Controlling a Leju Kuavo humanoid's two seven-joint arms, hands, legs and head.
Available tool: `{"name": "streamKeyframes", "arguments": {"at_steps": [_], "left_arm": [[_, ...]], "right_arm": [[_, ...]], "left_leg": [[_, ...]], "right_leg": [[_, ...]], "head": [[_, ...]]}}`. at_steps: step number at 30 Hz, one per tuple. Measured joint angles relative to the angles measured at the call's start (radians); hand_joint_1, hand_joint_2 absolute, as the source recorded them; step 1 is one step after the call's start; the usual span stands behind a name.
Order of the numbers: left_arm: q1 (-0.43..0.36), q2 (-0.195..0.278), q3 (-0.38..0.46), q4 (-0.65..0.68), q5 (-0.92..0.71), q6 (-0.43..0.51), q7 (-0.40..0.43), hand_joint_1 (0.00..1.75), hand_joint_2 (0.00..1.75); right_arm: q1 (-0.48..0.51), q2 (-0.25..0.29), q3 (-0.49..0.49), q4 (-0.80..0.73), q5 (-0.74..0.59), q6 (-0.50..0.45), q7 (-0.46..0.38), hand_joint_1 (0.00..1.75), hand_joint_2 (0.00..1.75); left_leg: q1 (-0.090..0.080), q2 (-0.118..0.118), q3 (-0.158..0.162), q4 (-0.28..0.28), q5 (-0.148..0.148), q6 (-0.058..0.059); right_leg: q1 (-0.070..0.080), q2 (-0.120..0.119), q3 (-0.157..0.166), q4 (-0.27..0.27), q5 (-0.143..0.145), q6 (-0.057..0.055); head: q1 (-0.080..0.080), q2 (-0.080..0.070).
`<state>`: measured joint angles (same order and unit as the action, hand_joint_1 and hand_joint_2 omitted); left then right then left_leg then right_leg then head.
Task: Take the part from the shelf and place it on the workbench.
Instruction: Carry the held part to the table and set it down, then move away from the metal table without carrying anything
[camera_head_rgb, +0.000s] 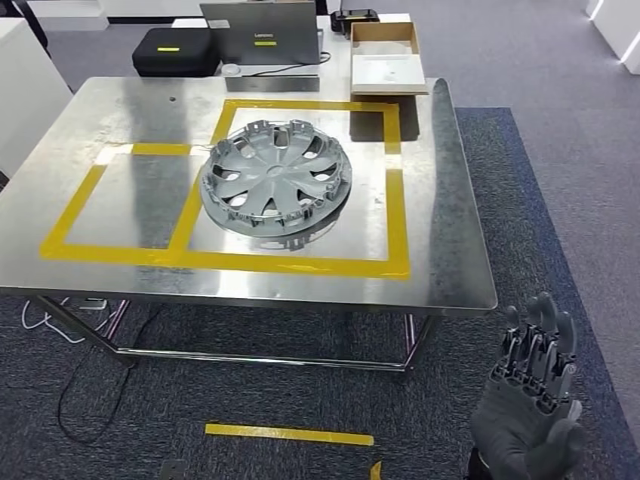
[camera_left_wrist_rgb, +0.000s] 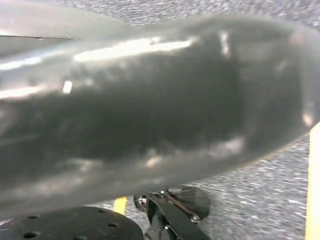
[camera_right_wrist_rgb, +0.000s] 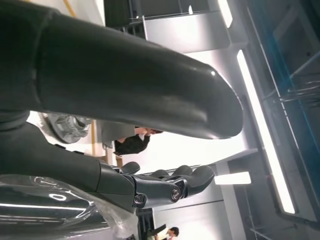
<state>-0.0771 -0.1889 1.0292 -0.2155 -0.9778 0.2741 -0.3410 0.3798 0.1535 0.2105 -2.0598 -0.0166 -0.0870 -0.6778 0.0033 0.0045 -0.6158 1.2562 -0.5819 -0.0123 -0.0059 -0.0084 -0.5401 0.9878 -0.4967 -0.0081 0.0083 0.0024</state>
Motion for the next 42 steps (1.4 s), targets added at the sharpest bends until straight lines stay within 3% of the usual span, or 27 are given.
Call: {"name": "streamKeyframes", "arguments": {"at_steps": [1, 3, 5, 7, 8, 10, 12, 13, 14, 15, 17, 18, 20, 22, 23, 25, 27, 28, 29, 30, 32, 34, 37, 39, 40, 42], "left_arm": [[0.000, 0.001, 0.000, 0.000, 0.000, 0.000, 0.001, 0.00, 0.00], [-0.001, 0.002, 0.003, 0.000, 0.001, 0.004, 0.009, 0.00, 0.00], [-0.001, 0.002, 0.008, 0.000, 0.005, 0.012, 0.022, 0.00, 0.00], [0.001, 0.001, 0.017, 0.000, 0.010, 0.020, 0.033, 0.00, 0.00], [0.002, 0.001, 0.021, 0.000, 0.012, 0.024, 0.038, 0.00, 0.00], [0.003, 0.000, 0.027, 0.000, 0.013, 0.029, 0.045, 0.00, 0.00], [0.004, -0.001, 0.032, 0.000, 0.013, 0.030, 0.046, 0.00, 0.00], [0.004, -0.001, 0.034, 0.000, 0.012, 0.030, 0.047, 0.00, 0.00], [0.004, -0.001, 0.036, 0.000, 0.012, 0.030, 0.047, 0.00, 0.00], [0.005, -0.001, 0.039, 0.000, 0.012, 0.030, 0.047, 0.00, 0.00], [0.004, -0.003, 0.044, 0.000, 0.011, 0.031, 0.049, 0.00, 0.00], [0.004, -0.005, 0.046, 0.000, 0.010, 0.031, 0.049, 0.00, 0.00], [0.003, -0.009, 0.049, 0.000, 0.006, 0.032, 0.047, 0.00, 0.00], [0.002, -0.010, 0.050, 0.000, -0.003, 0.034, 0.044, 0.00, 0.00], [0.001, -0.010, 0.050, 0.000, -0.009, 0.035, 0.044, 0.00, 0.00], [0.001, -0.008, 0.050, 0.000, -0.018, 0.037, 0.043, 0.00, 0.00], [0.001, -0.005, 0.050, 0.000, -0.022, 0.037, 0.042, 0.00, 0.00], [0.002, -0.003, 0.050, 0.000, -0.024, 0.037, 0.040, 0.00, 0.00], [0.001, -0.001, 0.050, 0.000, -0.026, 0.037, 0.037, 0.00, 0.00], [0.000, 0.000, 0.050, 0.000, -0.029, 0.037, 0.033, 0.00, 0.00], [-0.004, 0.002, 0.050, 0.000, -0.038, 0.037, 0.028, 0.00, 0.00], [-0.007, 0.003, 0.048, 0.000, -0.054, 0.033, 0.030, 0.00, 0.00], [-0.008, 0.008, 0.041, 0.000, -0.083, 0.025, 0.045, 0.00, 0.00], [-0.009, 0.011, 0.035, 0.000, -0.093, 0.021, 0.053, 0.00, 0.00], [-0.010, 0.012, 0.033, 0.000, -0.096, 0.020, 0.055, 0.00, 0.00], [-0.011, 0.014, 0.027, 0.000, -0.099, 0.019, 0.057, 0.00, 0.00]], "right_arm": [[0.003, 0.002, -0.004, 0.002, 0.009, -0.009, 0.003, 0.00, 0.00], [0.007, 0.007, -0.018, 0.019, 0.049, -0.057, 0.021, 0.00, 0.00], [0.009, 0.017, -0.050, 0.065, 0.100, -0.129, 0.050, 0.00, 0.00], [0.010, 0.036, -0.114, 0.147, 0.144, -0.180, 0.065, 0.00, 0.00], [0.006, 0.048, -0.162, 0.200, 0.168, -0.184, 0.060, 0.00, 0.00], [-0.005, 0.075, -0.272, 0.308, 0.213, -0.163, 0.032, 0.00, 0.00], [-0.016, 0.098, -0.361, 0.384, 0.238, -0.138, 0.012, 0.00, 0.00], [-0.019, 0.108, -0.392, 0.410, 0.244, -0.133, 0.011, 0.00, 0.00], [-0.021, 0.117, -0.418, 0.431, 0.251, -0.132, 0.016, 0.00, 0.00], [-0.024, 0.125, -0.438, 0.450, 0.260, -0.139, 0.031, 0.00, 0.00], [-0.043, 0.137, -0.482, 0.507, 0.293, -0.168, 0.087, 0.00, 0.00], [-0.062, 0.139, -0.511, 0.550, 0.313, -0.183, 0.115, 0.00, 0.00], [-0.121, 0.136, -0.605, 0.704, 0.342, -0.202, 0.136, 0.00, 0.00], [-0.202, 0.121, -0.742, 0.943, 0.356, -0.221, 0.144, 0.00, 0.00], [-0.239, 0.110, -0.811, 1.064, 0.365, -0.238, 0.163, 0.00, 0.00], [-0.289, 0.094, -0.919, 1.271, 0.406, -0.292, 0.233, 0.00, 0.00], [-0.315, 0.081, -0.970, 1.417, 0.467, -0.340, 0.306, 0.00, 0.00], [-0.327, 0.078, -0.979, 1.480, 0.516, -0.357, 0.357, 0.00, 0.00], [-0.337, 0.074, -0.978, 1.535, 0.579, -0.363, 0.427, 0.00, 0.00], [-0.348, 0.071, -0.966, 1.585, 0.649, -0.360, 0.512, 0.00, 0.00], [-0.364, 0.064, -0.931, 1.667, 0.748, -0.303, 0.674, 0.00, 0.00], [-0.377, 0.062, -0.910, 1.725, 0.769, -0.189, 0.785, 0.00, 0.00], [-0.388, 0.061, -0.890, 1.783, 0.787, -0.031, 0.895, 0.00, 0.00], [-0.390, 0.061, -0.876, 1.806, 0.799, 0.010, 0.937, 0.00, 0.00], [-0.392, 0.061, -0.870, 1.814, 0.801, 0.017, 0.945, 0.00, 0.00], [-0.398, 0.061, -0.862, 1.823, 0.803, 0.025, 0.952, 0.00, 0.00]], "left_leg": [[0.000, -0.001, 0.046, -0.066, 0.028, 0.006], [-0.003, -0.004, 0.131, -0.208, 0.051, 0.016], [-0.007, -0.006, 0.157, -0.272, 0.050, 0.021], [-0.004, -0.004, 0.146, -0.286, 0.059, 0.030], [-0.002, -0.002, 0.137, -0.291, 0.066, 0.037], [-0.002, 0.000, 0.116, -0.295, 0.084, 0.052], [-0.007, 0.000, 0.090, -0.293, 0.103, 0.057], [-0.010, 0.000, 0.077, -0.292, 0.112, 0.059], [-0.013, 0.001, 0.064, -0.290, 0.120, 0.059], [-0.015, 0.002, 0.053, -0.288, 0.128, 0.059], [-0.019, 0.003, 0.037, -0.283, 0.140, 0.056], [-0.020, 0.004, 0.033, -0.281, 0.146, 0.053], [-0.018, 0.006, 0.027, -0.280, 0.161, 0.046], [-0.015, 0.004, 0.022, -0.281, 0.168, 0.036], [-0.014, 0.002, 0.015, -0.272, 0.153, 0.030], [-0.009, -0.001, -0.013, -0.193, 0.075, 0.018], [0.001, -0.002, -0.050, -0.050, -0.012, 0.005], [0.006, -0.002, -0.058, 0.006, -0.033, -0.001], [0.010, -0.002, -0.054, 0.030, -0.033, -0.007], [0.014, -0.002, -0.031, 0.013, -0.015, -0.012], [0.023, -0.003, 0.050, -0.106, 0.031, -0.023], [0.023, -0.008, 0.108, -0.210, 0.045, -0.023], [0.016, -0.010, 0.102, -0.236, 0.051, -0.002], [0.015, -0.006, 0.082, -0.240, 0.070, 0.024], [0.015, -0.003, 0.070, -0.243, 0.082, 0.034], [0.010, -0.001, 0.042, -0.242, 0.105, 0.045]], "right_leg": [[0.001, 0.001, -0.012, 0.002, 0.008, 0.001], [0.006, 0.002, -0.031, 0.006, 0.024, 0.008], [0.008, 0.001, -0.043, 0.004, 0.043, 0.018], [0.008, 0.002, -0.054, 0.003, 0.050, 0.031], [0.008, 0.003, -0.065, 0.017, 0.032, 0.037], [0.006, 0.006, -0.098, 0.102, -0.051, 0.045], [0.004, 0.006, -0.131, 0.232, -0.129, 0.046], [0.004, 0.007, -0.134, 0.275, -0.138, 0.046], [0.004, 0.007, -0.122, 0.285, -0.125, 0.044], [0.005, 0.006, -0.089, 0.256, -0.095, 0.041], [0.010, 0.006, 0.014, 0.114, -0.045, 0.029], [0.012, 0.005, 0.064, 0.038, -0.038, 0.024], [0.019, 0.005, 0.110, -0.045, -0.047, 0.017], [0.018, 0.005, 0.113, -0.068, -0.036, 0.012], [0.014, 0.004, 0.112, -0.074, -0.028, 0.007], [0.007, 0.000, 0.103, -0.078, -0.017, -0.003], [0.005, -0.003, 0.074, -0.059, -0.008, -0.007], [0.003, -0.003, 0.058, -0.048, -0.005, -0.006], [0.001, -0.003, 0.042, -0.035, -0.003, -0.004], [-0.002, -0.003, 0.026, -0.022, -0.002, -0.002], [-0.006, -0.002, -0.001, 0.004, -0.001, 0.005], [-0.007, -0.001, -0.023, 0.025, 0.003, 0.019], [-0.009, 0.002, -0.042, 0.031, 0.019, 0.045], [-0.013, 0.003, -0.059, 0.051, -0.015, 0.055], [-0.014, 0.004, -0.074, 0.086, -0.058, 0.057], [-0.013, 0.006, -0.103, 0.198, -0.155, 0.058]], "head": [[0.000, 0.000], [0.000, 0.000], [0.001, 0.000], [0.001, 0.000], [0.002, 0.000], [0.004, 0.000], [0.004, 0.000], [0.003, 0.000], [0.003, 0.000], [0.003, 0.000], [0.003, 0.000], [0.002, 0.000], [0.002, 0.000], [0.003, 0.000], [0.003, 0.000], [0.002, 0.000], [0.001, 0.000], [0.001, 0.000], [0.000, 0.000], [0.000, 0.000], [0.000, 0.000], [0.000, 0.000], [-0.001, 0.000], [0.000, 0.000], [0.001, 0.000], [0.003, 0.000]]}}
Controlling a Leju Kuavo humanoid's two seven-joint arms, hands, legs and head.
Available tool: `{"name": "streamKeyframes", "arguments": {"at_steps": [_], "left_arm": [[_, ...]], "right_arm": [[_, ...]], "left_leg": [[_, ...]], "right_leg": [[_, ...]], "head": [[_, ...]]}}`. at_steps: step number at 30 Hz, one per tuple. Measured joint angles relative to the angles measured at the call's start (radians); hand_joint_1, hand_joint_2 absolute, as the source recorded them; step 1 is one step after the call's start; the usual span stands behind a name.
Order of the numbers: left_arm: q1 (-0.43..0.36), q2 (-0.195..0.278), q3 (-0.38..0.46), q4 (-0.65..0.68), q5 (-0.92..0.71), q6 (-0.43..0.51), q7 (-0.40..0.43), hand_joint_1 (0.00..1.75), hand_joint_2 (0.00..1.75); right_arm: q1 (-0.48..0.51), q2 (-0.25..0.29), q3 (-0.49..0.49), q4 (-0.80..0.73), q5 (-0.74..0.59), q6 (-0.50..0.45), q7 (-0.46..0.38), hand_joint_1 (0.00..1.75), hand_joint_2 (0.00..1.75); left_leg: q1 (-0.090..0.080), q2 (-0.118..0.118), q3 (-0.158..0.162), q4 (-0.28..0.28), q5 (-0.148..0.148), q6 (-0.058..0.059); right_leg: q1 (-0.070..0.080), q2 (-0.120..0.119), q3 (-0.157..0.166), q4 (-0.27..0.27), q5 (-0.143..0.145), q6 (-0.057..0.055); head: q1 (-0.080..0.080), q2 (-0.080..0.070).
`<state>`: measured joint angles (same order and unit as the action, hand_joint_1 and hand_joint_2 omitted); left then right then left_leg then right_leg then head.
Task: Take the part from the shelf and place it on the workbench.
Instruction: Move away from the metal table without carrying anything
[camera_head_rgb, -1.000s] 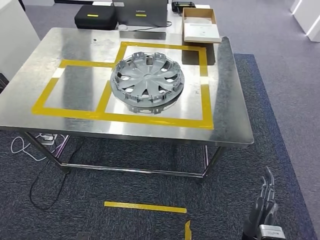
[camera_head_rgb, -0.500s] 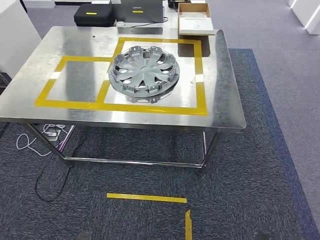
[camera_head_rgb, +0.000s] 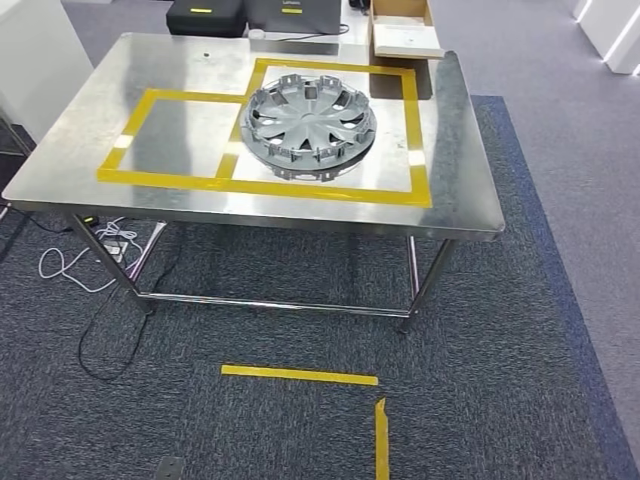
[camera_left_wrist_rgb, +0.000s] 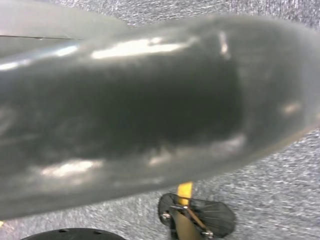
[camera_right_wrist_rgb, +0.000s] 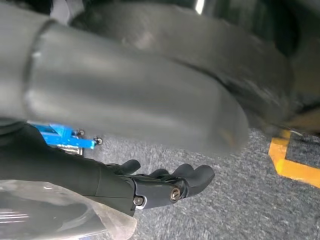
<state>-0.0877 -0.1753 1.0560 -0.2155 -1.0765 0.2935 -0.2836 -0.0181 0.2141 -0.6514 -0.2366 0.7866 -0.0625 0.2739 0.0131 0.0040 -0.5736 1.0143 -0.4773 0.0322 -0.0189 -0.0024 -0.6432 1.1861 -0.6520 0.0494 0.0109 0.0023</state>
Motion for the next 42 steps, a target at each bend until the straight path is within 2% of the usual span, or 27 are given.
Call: {"name": "streamKeyframes", "arguments": {"at_steps": [1, 2, 4, 6, 8, 9, 11, 12, 15, 16, 17, 19, 21, 23, 24, 26, 27, 29, 31, 32, 33, 35, 36, 37, 39, 40, 42], "left_arm": [[0.000, 0.000, -0.003, 0.000, -0.001, 0.000, 0.002, 0.00, 0.00], [0.000, 0.001, -0.004, 0.000, -0.001, 0.000, 0.003, 0.00, 0.00], [0.000, 0.002, -0.007, 0.000, -0.001, -0.001, 0.004, 0.00, 0.00], [-0.001, 0.003, -0.007, 0.000, -0.002, -0.001, 0.004, 0.00, 0.00], [-0.002, 0.003, -0.008, 0.000, -0.003, -0.003, 0.004, 0.00, 0.00], [-0.002, 0.003, -0.008, 0.000, -0.003, -0.003, 0.003, 0.00, 0.00], [0.000, 0.005, -0.008, 0.000, -0.004, -0.004, 0.000, 0.00, 0.00], [0.001, 0.005, -0.008, 0.000, -0.005, -0.005, -0.001, 0.00, 0.00], [0.003, 0.006, -0.008, 0.000, -0.009, -0.012, -0.005, 0.00, 0.00], [0.002, 0.006, -0.008, 0.000, -0.010, -0.014, -0.006, 0.00, 0.00], [0.002, 0.006, -0.008, 0.000, -0.010, -0.017, -0.006, 0.00, 0.00], [0.001, 0.006, -0.008, 0.000, -0.010, -0.019, -0.006, 0.00, 0.00], [0.001, 0.006, -0.008, 0.000, -0.010, -0.021, -0.007, 0.00, 0.00], [-0.001, 0.005, -0.008, 0.000, -0.010, -0.022, -0.014, 0.00, 0.00], [-0.003, 0.004, -0.008, 0.000, -0.010, -0.021, -0.018, 0.00, 0.00], [-0.004, -0.001, -0.008, 0.000, -0.009, -0.017, -0.024, 0.00, 0.00], [-0.004, -0.004, -0.008, 0.000, -0.008, -0.015, -0.025, 0.00, 0.00], [-0.005, -0.010, -0.008, 0.000, -0.006, -0.012, -0.026, 0.00, 0.00], [-0.005, -0.014, -0.008, 0.000, -0.005, -0.012, -0.021, 0.00, 0.00], [-0.005, -0.014, -0.008, 0.000, -0.005, -0.013, -0.015, 0.00, 0.00], [-0.004, -0.015, -0.008, 0.000, -0.005, -0.016, -0.009, 0.00, 0.00], [-0.004, -0.015, -0.008, 0.000, -0.004, -0.023, 0.001, 0.00, 0.00], [-0.005, -0.016, -0.007, 0.000, -0.003, -0.025, 0.003, 0.00, 0.00], [-0.007, -0.018, -0.007, 0.000, -0.003, -0.027, 0.004, 0.00, 0.00], [-0.011, -0.021, -0.007, 0.000, -0.002, -0.027, 0.006, 0.00, 0.00], [-0.012, -0.021, -0.007, 0.000, -0.002, -0.027, 0.006, 0.00, 0.00], [-0.009, -0.020, -0.006, 0.000, 0.000, -0.027, 0.006, 0.00, 0.00]], "right_arm": [[-0.003, -0.001, 0.004, 0.004, 0.000, 0.002, 0.001, 0.00, 0.00], [-0.005, -0.001, 0.006, 0.007, 0.001, 0.003, 0.002, 0.00, 0.00], [-0.009, -0.002, 0.008, 0.011, 0.001, 0.004, 0.002, 0.00, 0.00], [-0.013, -0.003, 0.010, 0.014, 0.003, 0.003, 0.005, 0.00, 0.00], [-0.017, -0.003, 0.012, 0.014, 0.006, -0.010, 0.010, 0.00, 0.00], [-0.018, -0.003, 0.013, 0.015, 0.010, -0.022, 0.008, 0.00, 0.00], [-0.017, -0.003, 0.016, 0.016, 0.024, -0.048, -0.007, 0.00, 0.00], [-0.016, -0.004, 0.018, 0.016, 0.032, -0.060, -0.020, 0.00, 0.00], [-0.016, -0.007, 0.027, 0.018, 0.047, -0.074, -0.072, 0.00, 0.00], [-0.017, -0.007, 0.029, 0.018, 0.048, -0.072, -0.090, 0.00, 0.00], [-0.017, -0.008, 0.031, 0.018, 0.048, -0.070, -0.104, 0.00, 0.00], [-0.019, -0.008, 0.032, 0.018, 0.048, -0.068, -0.122, 0.00, 0.00], [-0.021, -0.008, 0.032, 0.018, 0.049, -0.067, -0.129, 0.00, 0.00], [-0.023, -0.008, 0.032, 0.018, 0.049, -0.065, -0.130, 0.00, 0.00], [-0.023, -0.008, 0.033, 0.019, 0.049, -0.062, -0.128, 0.00, 0.00], [-0.023, -0.008, 0.033, 0.022, 0.053, -0.055, -0.118, 0.00, 0.00], [-0.023, -0.008, 0.033, 0.023, 0.058, -0.051, -0.112, 0.00, 0.00], [-0.021, -0.008, 0.037, 0.027, 0.070, -0.041, -0.098, 0.00, 0.00], [-0.020, -0.008, 0.041, 0.029, 0.081, -0.031, -0.086, 0.00, 0.00], [-0.020, -0.008, 0.044, 0.029, 0.088, -0.028, -0.081, 0.00, 0.00], [-0.020, -0.008, 0.048, 0.029, 0.094, -0.027, -0.079, 0.00, 0.00], [-0.020, -0.008, 0.055, 0.029, 0.107, -0.027, -0.078, 0.00, 0.00], [-0.020, -0.008, 0.059, 0.029, 0.113, -0.027, -0.081, 0.00, 0.00], [-0.019, -0.008, 0.062, 0.029, 0.118, -0.027, -0.084, 0.00, 0.00], [-0.019, -0.008, 0.068, 0.029, 0.124, -0.028, -0.089, 0.00, 0.00], [-0.020, -0.008, 0.071, 0.029, 0.127, -0.028, -0.092, 0.00, 0.00], [-0.019, -0.008, 0.076, 0.030, 0.132, -0.028, -0.098, 0.00, 0.00]], "left_leg": [[-0.003, 0.001, -0.015, 0.000, 0.012, 0.001], [-0.005, 0.002, -0.031, 0.001, 0.024, 0.002], [-0.008, 0.003, -0.062, 0.002, 0.050, 0.000], [-0.009, 0.003, -0.085, 0.004, 0.073, -0.006], [-0.011, 0.004, -0.098, 0.004, 0.098, -0.016], [-0.011, 0.005, -0.101, 0.001, 0.112, -0.022], [-0.008, 0.005, -0.107, -0.006, 0.126, -0.034], [-0.007, 0.004, -0.111, 0.004, 0.103, -0.040], [-0.003, 0.001, -0.128, 0.149, -0.062, -0.053], [-0.003, 0.001, -0.131, 0.215, -0.099, -0.055], [-0.003, 0.001, -0.127, 0.267, -0.107, -0.057], [-0.003, 0.001, -0.087, 0.285, -0.060, -0.057], [-0.003, -0.001, 0.008, 0.178, -0.029, -0.053], [-0.006, -0.003, 0.098, 0.043, -0.057, -0.044], [-0.009, -0.004, 0.116, 0.004, -0.072, -0.038], [-0.011, -0.002, 0.101, -0.012, -0.065, -0.023], [-0.011, 0.000, 0.088, -0.014, -0.053, -0.013], [-0.009, 0.005, 0.059, -0.016, -0.027, 0.003], [-0.011, 0.006, 0.026, -0.016, -0.001, 0.008], [-0.012, 0.006, 0.007, -0.016, 0.012, 0.007], [-0.013, 0.004, -0.013, -0.015, 0.027, 0.006], [-0.014, -0.003, -0.052, -0.014, 0.056, -0.001], [-0.015, -0.009, -0.066, -0.013, 0.070, -0.005], [-0.016, -0.015, -0.076, -0.010, 0.082, -0.009], [-0.019, -0.029, -0.089, -0.007, 0.106, -0.018], [-0.020, -0.036, -0.093, -0.007, 0.119, -0.024], [-0.016, -0.044, -0.102, -0.005, 0.125, -0.035]], "right_leg": [[0.000, 0.000, -0.007, 0.057, -0.025, -0.001], [0.001, 0.000, -0.002, 0.093, -0.022, -0.003], [0.003, 0.001, 0.051, 0.077, 0.040, -0.008], [0.008, 0.000, 0.161, -0.056, 0.080, -0.017], [0.014, 0.001, 0.253, -0.202, 0.058, -0.025], [0.017, 0.001, 0.272, -0.240, 0.048, -0.029], [0.017, 0.000, 0.258, -0.249, 0.058, -0.039], [0.015, -0.003, 0.247, -0.248, 0.071, -0.047], [0.016, -0.011, 0.204, -0.243, 0.109, -0.064], [0.017, -0.013, 0.186, -0.238, 0.121, -0.066], [0.018, -0.016, 0.168, -0.231, 0.132, -0.066], [0.019, -0.018, 0.127, -0.211, 0.152, -0.063], [0.020, -0.017, 0.086, -0.188, 0.169, -0.057], [0.021, -0.017, 0.057, -0.171, 0.186, -0.048], [0.021, -0.017, 0.047, -0.167, 0.196, -0.042], [0.018, -0.016, 0.031, -0.165, 0.209, -0.028], [0.017, -0.013, 0.022, -0.157, 0.194, -0.022], [0.015, -0.006, -0.002, -0.094, 0.108, -0.014], [0.015, -0.002, -0.025, 0.018, 0.017, -0.010], [0.015, -0.001, -0.029, 0.069, 0.010, -0.010], [0.015, 0.000, -0.023, 0.102, 0.035, -0.011], [0.015, 0.007, 0.026, 0.092, 0.124, -0.017], [0.016, 0.023, 0.076, 0.039, 0.141, -0.022], [0.016, 0.040, 0.144, -0.044, 0.130, -0.028], [0.017, 0.061, 0.246, -0.196, 0.067, -0.037], [0.019, 0.057, 0.267, -0.236, 0.050, -0.042], [0.018, 0.036, 0.257, -0.243, 0.057, -0.055]], "head": [[0.000, 0.000], [0.000, 0.000], [0.000, 0.000], [0.000, 0.000], [0.000, 0.000], [-0.001, 0.000], [-0.001, 0.000], [-0.002, 0.000], [-0.007, 0.000], [-0.009, 0.000], [-0.009, 0.000], [-0.009, 0.000], [-0.010, 0.000], [-0.009, 0.000], [-0.008, 0.000], [-0.009, 0.000], [-0.009, 0.000], [-0.005, 0.000], [-0.001, 0.000], [-0.001, 0.000], [-0.001, 0.000], [-0.001, 0.000], [-0.002, 0.000], [-0.002, 0.000], [-0.002, 0.000], [-0.002, 0.000], [-0.001, 0.000]]}}
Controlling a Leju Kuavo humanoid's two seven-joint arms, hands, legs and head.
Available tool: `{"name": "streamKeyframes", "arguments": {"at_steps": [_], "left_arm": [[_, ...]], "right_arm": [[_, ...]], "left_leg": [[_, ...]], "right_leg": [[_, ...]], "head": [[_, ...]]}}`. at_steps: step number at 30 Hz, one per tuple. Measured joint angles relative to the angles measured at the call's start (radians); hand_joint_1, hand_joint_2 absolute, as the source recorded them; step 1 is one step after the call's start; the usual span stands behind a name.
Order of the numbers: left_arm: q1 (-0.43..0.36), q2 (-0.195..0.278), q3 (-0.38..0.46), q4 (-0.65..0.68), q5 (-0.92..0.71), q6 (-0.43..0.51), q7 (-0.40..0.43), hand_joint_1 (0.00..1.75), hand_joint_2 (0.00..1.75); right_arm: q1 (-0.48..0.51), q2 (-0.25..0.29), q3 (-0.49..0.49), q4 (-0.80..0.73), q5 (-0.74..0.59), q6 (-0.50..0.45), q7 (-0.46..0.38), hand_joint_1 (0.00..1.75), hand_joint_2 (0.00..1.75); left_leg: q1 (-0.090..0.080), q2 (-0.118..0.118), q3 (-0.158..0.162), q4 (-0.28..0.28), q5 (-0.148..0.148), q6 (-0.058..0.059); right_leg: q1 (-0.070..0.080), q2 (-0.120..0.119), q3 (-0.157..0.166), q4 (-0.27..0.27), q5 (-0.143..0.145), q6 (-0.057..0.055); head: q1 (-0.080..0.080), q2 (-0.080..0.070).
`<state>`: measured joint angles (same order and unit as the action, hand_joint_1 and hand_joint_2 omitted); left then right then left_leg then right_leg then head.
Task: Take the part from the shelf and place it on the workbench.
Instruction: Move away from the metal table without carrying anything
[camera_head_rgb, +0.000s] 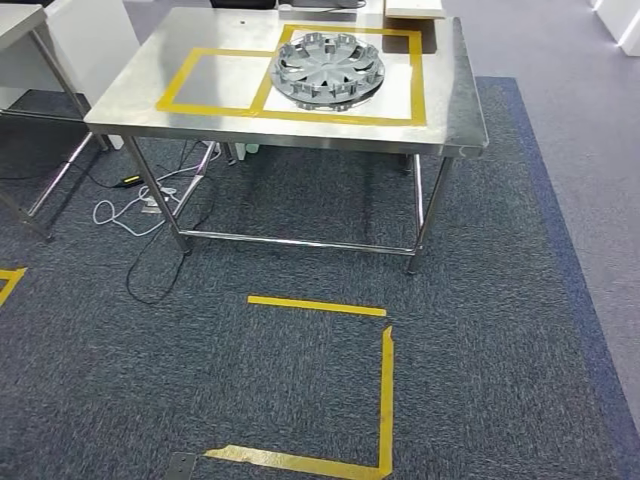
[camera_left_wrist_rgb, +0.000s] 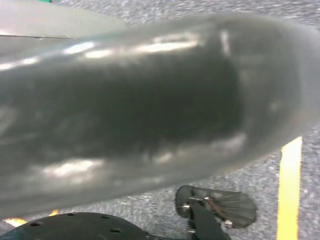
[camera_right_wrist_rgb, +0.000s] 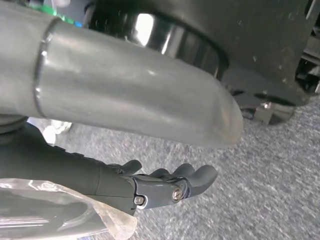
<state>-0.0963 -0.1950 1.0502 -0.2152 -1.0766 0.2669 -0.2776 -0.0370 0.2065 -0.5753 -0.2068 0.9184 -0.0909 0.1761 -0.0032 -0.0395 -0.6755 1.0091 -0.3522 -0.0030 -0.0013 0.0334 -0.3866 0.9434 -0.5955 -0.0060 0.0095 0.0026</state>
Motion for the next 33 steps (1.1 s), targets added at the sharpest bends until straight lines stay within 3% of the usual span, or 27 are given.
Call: {"name": "streamKeyframes", "arguments": {"at_steps": [1, 2, 4, 5, 6, 7, 8, 10, 11, 12, 14, 15, 17, 19, 20, 21, 22, 23, 25, 27, 29, 31, 33], "left_arm": [[0.003, 0.000, 0.001, 0.000, 0.001, 0.000, 0.000, 0.00, 0.00], [0.005, 0.001, 0.001, 0.000, 0.002, 0.001, 0.000, 0.00, 0.00], [0.007, 0.000, 0.001, 0.000, 0.004, 0.002, 0.001, 0.00, 0.00], [0.007, 0.000, 0.002, 0.000, 0.004, 0.002, 0.001, 0.00, 0.00], [0.008, 0.001, 0.002, 0.000, 0.004, 0.002, 0.001, 0.00, 0.00], [0.009, 0.001, 0.002, 0.000, 0.004, 0.002, 0.001, 0.00, 0.00], [0.010, 0.001, 0.002, 0.000, 0.004, 0.002, 0.001, 0.00, 0.00], [0.010, 0.001, 0.002, 0.000, 0.004, 0.002, 0.001, 0.00, 0.00], [0.009, 0.001, 0.002, 0.000, 0.004, 0.002, 0.001, 0.00, 0.00], [0.009, 0.001, 0.002, 0.000, 0.004, 0.002, 0.000, 0.00, 0.00], [0.011, 0.002, 0.002, 0.000, 0.004, 0.002, 0.000, 0.00, 0.00], [0.013, 0.002, 0.003, 0.000, 0.004, 0.002, 0.000, 0.00, 0.00], [0.012, 0.001, 0.003, 0.000, 0.005, 0.002, 0.000, 0.00, 0.00], [0.009, 0.001, 0.003, 0.000, 0.005, 0.002, 0.000, 0.00, 0.00], [0.009, 0.000, 0.004, 0.000, 0.005, 0.002, 0.000, 0.00, 0.00], [0.010, 0.000, 0.004, 0.000, 0.005, 0.002, 0.000, 0.00, 0.00], [0.011, 0.000, 0.004, 0.000, 0.005, 0.002, 0.000, 0.00, 0.00], [0.012, 0.000, 0.004, 0.000, 0.005, 0.002, 0.000, 0.00, 0.00], [0.010, -0.001, 0.004, 0.000, 0.005, 0.002, 0.000, 0.00, 0.00], [0.006, -0.001, 0.004, 0.000, 0.005, 0.002, 0.000, 0.00, 0.00], [0.008, 0.000, 0.004, 0.000, 0.005, 0.002, 0.000, 0.00, 0.00], [0.012, 0.001, 0.004, 0.000, 0.005, 0.002, 0.000, 0.00, 0.00], [0.010, 0.000, 0.004, 0.000, 0.005, 0.002, 0.000, 0.00, 0.00]], "right_arm": [[0.002, 0.000, 0.002, 0.000, 0.003, 0.000, -0.004, 0.00, 0.00], [0.004, 0.000, 0.004, 0.000, 0.006, 0.000, -0.008, 0.00, 0.00], [0.007, 0.000, 0.006, 0.000, 0.010, 0.002, -0.014, 0.00, 0.00], [0.008, 0.000, 0.006, 0.000, 0.012, 0.004, -0.015, 0.00, 0.00], [0.007, 0.000, 0.007, 0.000, 0.013, 0.006, -0.016, 0.00, 0.00], [0.007, 0.000, 0.007, 0.000, 0.014, 0.007, -0.016, 0.00, 0.00], [0.006, 0.000, 0.007, 0.000, 0.015, 0.008, -0.015, 0.00, 0.00], [0.005, 0.000, 0.008, 0.000, 0.016, 0.009, -0.013, 0.00, 0.00], [0.005, 0.000, 0.008, 0.001, 0.017, 0.010, -0.012, 0.00, 0.00], [0.004, 0.000, 0.009, 0.001, 0.017, 0.010, -0.011, 0.00, 0.00], [-0.001, 0.000, 0.010, 0.002, 0.018, 0.011, -0.010, 0.00, 0.00], [-0.003, 0.000, 0.010, 0.002, 0.018, 0.011, -0.010, 0.00, 0.00], [-0.004, 0.000, 0.012, 0.002, 0.018, 0.011, -0.010, 0.00, 0.00], [-0.001, 0.000, 0.013, 0.002, 0.018, 0.011, -0.010, 0.00, 0.00], [0.001, 0.000, 0.013, 0.002, 0.018, 0.011, -0.009, 0.00, 0.00], [0.003, 0.000, 0.013, 0.002, 0.018, 0.011, -0.009, 0.00, 0.00], [0.004, 0.000, 0.013, 0.002, 0.018, 0.011, -0.009, 0.00, 0.00], [0.005, 0.000, 0.013, 0.002, 0.018, 0.011, -0.009, 0.00, 0.00], [0.005, 0.000, 0.013, 0.002, 0.018, 0.011, -0.009, 0.00, 0.00], [0.005, 0.000, 0.014, 0.003, 0.018, 0.011, -0.009, 0.00, 0.00], [0.004, 0.000, 0.014, 0.003, 0.018, 0.010, -0.009, 0.00, 0.00], [0.004, 0.000, 0.014, 0.003, 0.018, 0.011, -0.009, 0.00, 0.00], [0.006, 0.000, 0.014, 0.003, 0.018, 0.011, -0.009, 0.00, 0.00]], "left_leg": [[0.002, 0.003, -0.006, 0.019, -0.024, -0.006], [0.004, 0.009, -0.016, 0.059, -0.066, -0.011], [0.007, 0.021, -0.041, 0.184, -0.159, -0.022], [0.009, 0.024, -0.048, 0.241, -0.182, -0.026], [0.010, 0.026, -0.043, 0.271, -0.182, -0.028], [0.011, 0.029, -0.022, 0.266, -0.168, -0.029], [0.011, 0.038, 0.018, 0.221, -0.147, -0.027], [0.006, 0.077, 0.114, 0.083, -0.128, -0.016], [0.002, 0.094, 0.145, 0.031, -0.128, -0.009], [-0.002, 0.104, 0.159, 0.002, -0.134, -0.002], [-0.004, 0.094, 0.155, -0.013, -0.133, 0.014], [-0.002, 0.086, 0.152, -0.020, -0.130, 0.023], [0.004, 0.067, 0.146, -0.029, -0.119, 0.038], [0.003, 0.048, 0.136, -0.030, -0.114, 0.045], [0.003, 0.036, 0.132, -0.029, -0.112, 0.046], [0.003, 0.024, 0.129, -0.027, -0.110, 0.046], [0.003, 0.012, 0.128, -0.025, -0.108, 0.045], [0.003, -0.001, 0.127, -0.023, -0.108, 0.043], [0.001, -0.025, 0.124, -0.017, -0.106, 0.038], [0.000, -0.048, 0.113, -0.010, -0.102, 0.027], [0.002, -0.068, 0.100, -0.007, -0.093, 0.013], [0.002, -0.050, 0.086, 0.012, -0.104, 0.002], [0.002, -0.001, 0.046, 0.102, -0.159, -0.008]], "right_leg": [[-0.001, -0.012, -0.005, -0.001, 0.008, -0.008], [-0.002, -0.025, -0.010, -0.002, 0.016, -0.013], [0.001, -0.052, -0.023, 0.000, 0.027, -0.018], [0.001, -0.065, -0.030, 0.001, 0.032, -0.017], [0.002, -0.078, -0.038, 0.003, 0.036, -0.016], [0.002, -0.091, -0.046, 0.006, 0.039, -0.015], [0.002, -0.102, -0.051, 0.009, 0.041, -0.014], [0.004, -0.125, -0.056, 0.014, 0.043, -0.009], [0.006, -0.135, -0.057, 0.015, 0.043, -0.004], [0.008, -0.144, -0.056, 0.016, 0.044, 0.000], [0.011, -0.158, -0.055, 0.017, 0.045, 0.012], [0.010, -0.149, -0.058, 0.023, 0.039, 0.019], [0.006, -0.098, -0.092, 0.083, -0.002, 0.030], [0.002, -0.049, -0.160, 0.219, -0.064, 0.035], [0.001, -0.041, -0.193, 0.281, -0.083, 0.037], [0.000, -0.038, -0.212, 0.314, -0.082, 0.037], [-0.001, -0.036, -0.213, 0.308, -0.062, 0.037], [-0.002, -0.031, -0.195, 0.262, -0.024, 0.037], [-0.007, 0.009, -0.136, 0.127, 0.046, 0.035], [-0.011, 0.045, -0.104, 0.050, 0.065, 0.031], [-0.011, 0.037, -0.100, 0.042, 0.063, 0.022], [-0.012, 0.012, -0.100, 0.040, 0.070, 0.009], [-0.011, -0.018, -0.101, 0.038, 0.074, 0.000]], "head": [[-0.001, 0.000], [-0.003, 0.000], [-0.006, 0.000], [-0.006, 0.000], [-0.006, 0.000], [-0.007, 0.000], [-0.007, 0.000], [-0.007, 0.000], [-0.005, 0.000], [-0.006, 0.000], [-0.007, 0.000], [-0.007, 0.000], [-0.002, 0.000], [0.003, 0.000], [0.003, 0.000], [0.003, 0.000], [0.003, 0.000], [0.003, 0.000], [0.003, 0.000], [0.002, 0.000], [0.001, 0.000], [-0.003, 0.000], [-0.009, 0.000]]}}
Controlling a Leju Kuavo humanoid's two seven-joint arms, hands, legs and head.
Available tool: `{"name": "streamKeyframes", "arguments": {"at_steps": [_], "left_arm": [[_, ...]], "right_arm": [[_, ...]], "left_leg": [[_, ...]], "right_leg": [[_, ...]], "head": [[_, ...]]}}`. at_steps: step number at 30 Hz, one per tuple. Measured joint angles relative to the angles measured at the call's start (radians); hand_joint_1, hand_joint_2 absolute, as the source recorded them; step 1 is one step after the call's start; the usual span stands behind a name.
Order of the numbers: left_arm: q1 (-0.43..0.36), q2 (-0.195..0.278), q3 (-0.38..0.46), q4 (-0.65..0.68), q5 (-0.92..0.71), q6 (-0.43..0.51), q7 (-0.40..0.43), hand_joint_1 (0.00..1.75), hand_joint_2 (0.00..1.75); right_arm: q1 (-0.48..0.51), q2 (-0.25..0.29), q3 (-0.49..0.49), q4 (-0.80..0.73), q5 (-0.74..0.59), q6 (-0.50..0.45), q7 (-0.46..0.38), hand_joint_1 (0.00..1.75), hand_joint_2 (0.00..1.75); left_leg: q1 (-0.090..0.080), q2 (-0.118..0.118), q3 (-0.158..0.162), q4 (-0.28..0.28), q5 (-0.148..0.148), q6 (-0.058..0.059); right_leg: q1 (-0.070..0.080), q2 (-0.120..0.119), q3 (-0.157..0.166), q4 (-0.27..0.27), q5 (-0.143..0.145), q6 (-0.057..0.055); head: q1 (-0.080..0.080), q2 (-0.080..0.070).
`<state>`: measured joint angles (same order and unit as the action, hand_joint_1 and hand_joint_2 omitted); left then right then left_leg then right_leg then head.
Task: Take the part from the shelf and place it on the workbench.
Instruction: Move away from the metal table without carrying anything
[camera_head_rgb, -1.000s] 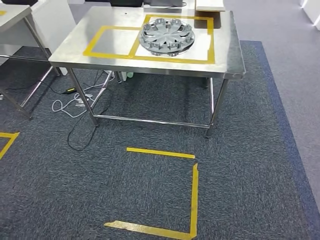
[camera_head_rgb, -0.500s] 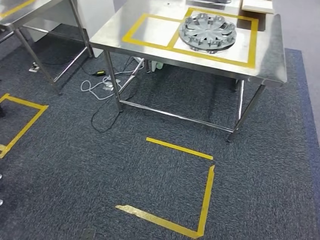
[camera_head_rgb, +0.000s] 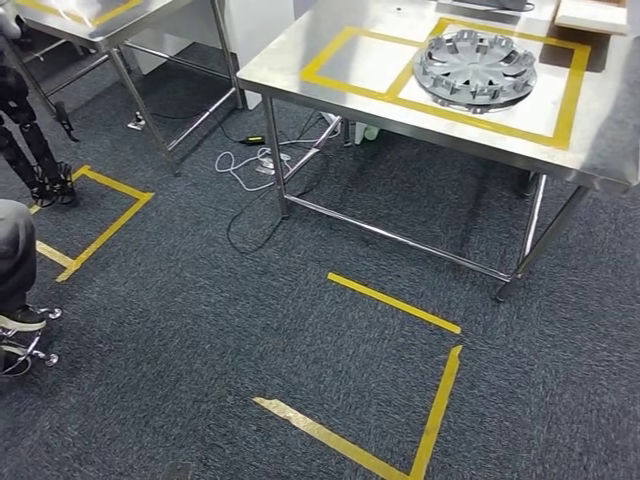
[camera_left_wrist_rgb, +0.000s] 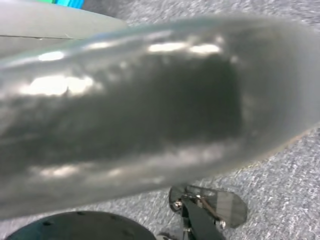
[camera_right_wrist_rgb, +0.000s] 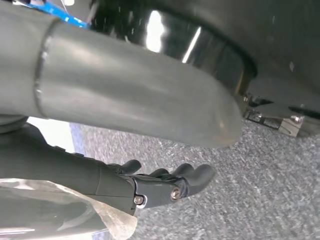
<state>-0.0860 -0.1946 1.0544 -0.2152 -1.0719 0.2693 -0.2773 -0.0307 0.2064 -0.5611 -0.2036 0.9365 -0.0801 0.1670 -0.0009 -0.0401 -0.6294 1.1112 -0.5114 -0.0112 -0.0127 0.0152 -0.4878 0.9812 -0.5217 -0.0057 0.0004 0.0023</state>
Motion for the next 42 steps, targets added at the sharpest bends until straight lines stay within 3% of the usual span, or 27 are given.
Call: {"name": "streamKeyframes", "arguments": {"at_steps": [2, 3, 4, 6, 8, 10, 12, 14, 16, 18, 19, 20, 22, 23, 25, 27, 28, 29, 31, 33, 34, 35, 36, 38, 40, 42], "left_arm": [[-0.002, 0.000, 0.000, 0.000, 0.000, 0.000, 0.000, 0.00, 0.00], [-0.002, 0.000, 0.000, 0.000, 0.000, 0.000, 0.000, 0.00, 0.00], [0.000, 0.000, 0.000, 0.000, 0.000, 0.000, 0.000, 0.00, 0.00], [0.003, 0.000, 0.000, 0.000, 0.000, 0.000, 0.000, 0.00, 0.00], [-0.001, 0.000, 0.000, 0.000, 0.000, 0.000, 0.000, 0.00, 0.00], [-0.004, 0.000, 0.000, 0.000, 0.000, 0.000, 0.000, 0.00, 0.00], [0.000, 0.000, 0.000, 0.000, -0.003, 0.000, 0.001, 0.00, 0.00], [0.002, 0.000, 0.001, 0.000, -0.007, 0.000, 0.002, 0.00, 0.00], [-0.002, -0.001, 0.000, 0.000, -0.009, -0.001, 0.003, 0.00, 0.00], [-0.004, -0.002, 0.000, 0.000, -0.010, -0.001, 0.004, 0.00, 0.00], [-0.003, -0.003, 0.000, 0.000, -0.010, -0.001, 0.004, 0.00, 0.00], [-0.002, -0.003, 0.000, 0.000, -0.012, -0.001, 0.005, 0.00, 0.00], [-0.002, -0.003, 0.000, 0.000, -0.016, 0.000, 0.008, 0.00, 0.00], [-0.004, -0.004, -0.001, 0.000, -0.019, 0.000, 0.010, 0.00, 0.00], [-0.006, -0.004, -0.003, 0.000, -0.021, 0.000, 0.012, 0.00, 0.00], [-0.003, -0.004, -0.003, 0.000, -0.022, 0.000, 0.015, 0.00, 0.00], [-0.001, -0.003, -0.003, 0.000, -0.022, 0.000, 0.016, 0.00, 0.00], [0.000, -0.003, -0.004, 0.000, -0.022, 0.001, 0.017, 0.00, 0.00], [-0.002, -0.003, -0.004, 0.000, -0.022, 0.001, 0.018, 0.00, 0.00], [-0.005, -0.004, -0.004, 0.000, -0.023, 0.000, 0.018, 0.00, 0.00], [-0.004, -0.004, -0.004, 0.000, -0.023, 0.000, 0.018, 0.00, 0.00], [-0.002, -0.003, -0.004, 0.000, -0.023, 0.000, 0.018, 0.00, 0.00], [-0.001, -0.003, -0.004, 0.000, -0.024, 0.000, 0.018, 0.00, 0.00], [-0.002, -0.003, -0.004, 0.000, -0.027, 0.000, 0.018, 0.00, 0.00], [-0.006, -0.004, -0.006, 0.000, -0.035, 0.000, 0.018, 0.00, 0.00], [-0.004, -0.003, -0.007, 0.000, -0.040, 0.000, 0.019, 0.00, 0.00]], "right_arm": [[0.002, 0.000, 0.000, 0.000, 0.000, 0.000, 0.000, 0.00, 0.00], [0.002, 0.000, 0.000, 0.000, 0.000, 0.000, 0.000, 0.00, 0.00], [0.002, 0.000, 0.000, 0.000, 0.000, 0.000, 0.000, 0.00, 0.00], [-0.001, 0.000, 0.000, 0.000, 0.000, 0.000, 0.000, 0.00, 0.00], [-0.002, 0.000, 0.000, 0.000, 0.000, 0.000, 0.000, 0.00, 0.00], [-0.003, 0.000, 0.000, 0.000, 0.001, 0.000, 0.000, 0.00, 0.00], [-0.007, 0.000, 0.003, 0.000, 0.012, 0.011, -0.005, 0.00, 0.00], [-0.009, -0.001, 0.014, 0.000, 0.030, 0.029, -0.014, 0.00, 0.00], [-0.006, -0.003, 0.022, 0.000, 0.038, 0.040, -0.019, 0.00, 0.00], [-0.002, -0.006, 0.026, 0.001, 0.040, 0.043, -0.020, 0.00, 0.00], [-0.002, -0.007, 0.028, 0.001, 0.042, 0.045, -0.020, 0.00, 0.00], [-0.002, -0.008, 0.031, 0.001, 0.044, 0.047, -0.018, 0.00, 0.00], [-0.003, -0.011, 0.037, 0.001, 0.048, 0.049, -0.010, 0.00, 0.00], [-0.003, -0.012, 0.039, 0.002, 0.050, 0.050, -0.007, 0.00, 0.00], [-0.002, -0.014, 0.041, 0.003, 0.052, 0.051, -0.003, 0.00, 0.00], [-0.003, -0.016, 0.042, 0.003, 0.053, 0.051, -0.002, 0.00, 0.00], [-0.004, -0.016, 0.042, 0.003, 0.054, 0.051, -0.002, 0.00, 0.00], [-0.003, -0.016, 0.043, 0.003, 0.054, 0.051, -0.002, 0.00, 0.00], [-0.001, -0.016, 0.043, 0.003, 0.054, 0.052, -0.003, 0.00, 0.00], [0.000, -0.016, 0.044, 0.003, 0.055, 0.054, -0.003, 0.00, 0.00], [0.000, -0.017, 0.044, 0.003, 0.059, 0.056, -0.003, 0.00, 0.00], [-0.001, -0.017, 0.046, 0.003, 0.064, 0.058, -0.003, 0.00, 0.00], [-0.002, -0.017, 0.048, 0.003, 0.072, 0.060, -0.003, 0.00, 0.00], [-0.003, -0.017, 0.058, 0.003, 0.088, 0.068, -0.003, 0.00, 0.00], [-0.004, -0.017, 0.067, 0.003, 0.103, 0.076, -0.002, 0.00, 0.00], [-0.007, -0.017, 0.076, 0.003, 0.117, 0.082, -0.001, 0.00, 0.00]], "left_leg": [[0.003, 0.024, -0.056, 0.134, -0.062, -0.008], [0.005, 0.027, -0.070, 0.174, -0.073, -0.010], [0.006, 0.029, -0.068, 0.178, -0.065, -0.010], [0.005, 0.048, -0.009, 0.075, -0.006, -0.005], [-0.004, 0.093, 0.057, -0.053, 0.034, 0.006], [-0.012, 0.114, 0.073, -0.100, 0.035, 0.017], [-0.011, 0.094, 0.067, -0.104, 0.038, 0.028], [-0.006, 0.073, 0.065, -0.109, 0.045, 0.042], [-0.004, 0.051, 0.061, -0.111, 0.050, 0.052], [-0.004, 0.025, 0.058, -0.111, 0.052, 0.055], [-0.004, 0.012, 0.058, -0.110, 0.052, 0.054], [-0.004, -0.002, 0.059, -0.109, 0.053, 0.054], [-0.004, -0.029, 0.058, -0.106, 0.054, 0.050], [-0.005, -0.042, 0.055, -0.101, 0.053, 0.046], [-0.005, -0.063, 0.044, -0.094, 0.055, 0.035], [-0.002, -0.081, 0.035, -0.092, 0.060, 0.022], [-0.001, -0.072, 0.030, -0.085, 0.056, 0.017], [-0.002, -0.054, 0.021, -0.064, 0.042, 0.012], [-0.001, -0.001, -0.022, 0.034, -0.017, 0.003], [0.004, 0.021, -0.072, 0.151, -0.066, -0.004], [0.007, 0.026, -0.080, 0.174, -0.068, -0.006], [0.009, 0.030, -0.070, 0.160, -0.051, -0.008], [0.011, 0.038, -0.044, 0.113, -0.021, -0.008], [0.007, 0.081, 0.021, -0.013, 0.027, -0.004], [-0.001, 0.114, 0.051, -0.078, 0.035, 0.007], [-0.005, 0.100, 0.051, -0.082, 0.032, 0.022]], "right_leg": [[0.003, -0.032, -0.002, 0.001, -0.001, -0.003], [0.004, -0.048, -0.003, 0.001, -0.002, -0.004], [0.005, -0.062, -0.003, 0.001, -0.002, -0.004], [0.006, -0.087, 0.001, 0.001, -0.004, -0.002], [0.011, -0.109, 0.002, 0.003, -0.009, 0.005], [0.017, -0.131, 0.001, 0.005, -0.013, 0.013], [0.017, -0.141, 0.001, 0.006, -0.018, 0.023], [0.013, -0.094, -0.017, 0.045, -0.049, 0.034], [0.009, -0.035, -0.073, 0.164, -0.112, 0.040], [0.009, -0.020, -0.135, 0.284, -0.150, 0.042], [0.009, -0.018, -0.146, 0.300, -0.141, 0.042], [0.008, -0.016, -0.139, 0.276, -0.112, 0.042], [0.003, 0.013, -0.090, 0.154, -0.035, 0.040], [0.000, 0.035, -0.063, 0.092, -0.013, 0.039], [-0.003, 0.064, -0.036, 0.032, -0.005, 0.034], [-0.001, 0.048, -0.029, 0.025, -0.005, 0.023], [-0.002, 0.036, -0.027, 0.021, -0.002, 0.017], [-0.002, 0.022, -0.025, 0.018, 0.002, 0.011], [-0.001, -0.009, -0.023, 0.014, 0.003, 0.004], [0.003, -0.043, -0.022, 0.015, 0.000, 0.001], [0.003, -0.058, -0.021, 0.015, -0.001, 0.001], [0.003, -0.071, -0.020, 0.015, -0.003, 0.002], [0.003, -0.084, -0.017, 0.015, -0.005, 0.004], [0.006, -0.108, -0.013, 0.016, -0.012, 0.012], [0.012, -0.130, -0.012, 0.016, -0.020, 0.024], [0.014, -0.151, -0.001, 0.012, -0.025, 0.035]], "head": [[-0.003, 0.000], [-0.003, 0.000], [-0.003, 0.000], [-0.003, 0.000], [-0.003, 0.000], [-0.002, 0.000], [-0.002, 0.000], [0.001, 0.000], [0.005, 0.000], [0.005, 0.000], [0.005, 0.000], [0.005, 0.000], [0.006, 0.000], [0.005, 0.000], [0.004, 0.000], [0.004, 0.000], [0.004, 0.000], [0.001, 0.000], [-0.004, 0.000], [-0.005, 0.000], [-0.005, 0.000], [-0.006, 0.000], [-0.006, 0.000], [-0.006, 0.000], [-0.006, 0.000], [-0.005, 0.000]]}}
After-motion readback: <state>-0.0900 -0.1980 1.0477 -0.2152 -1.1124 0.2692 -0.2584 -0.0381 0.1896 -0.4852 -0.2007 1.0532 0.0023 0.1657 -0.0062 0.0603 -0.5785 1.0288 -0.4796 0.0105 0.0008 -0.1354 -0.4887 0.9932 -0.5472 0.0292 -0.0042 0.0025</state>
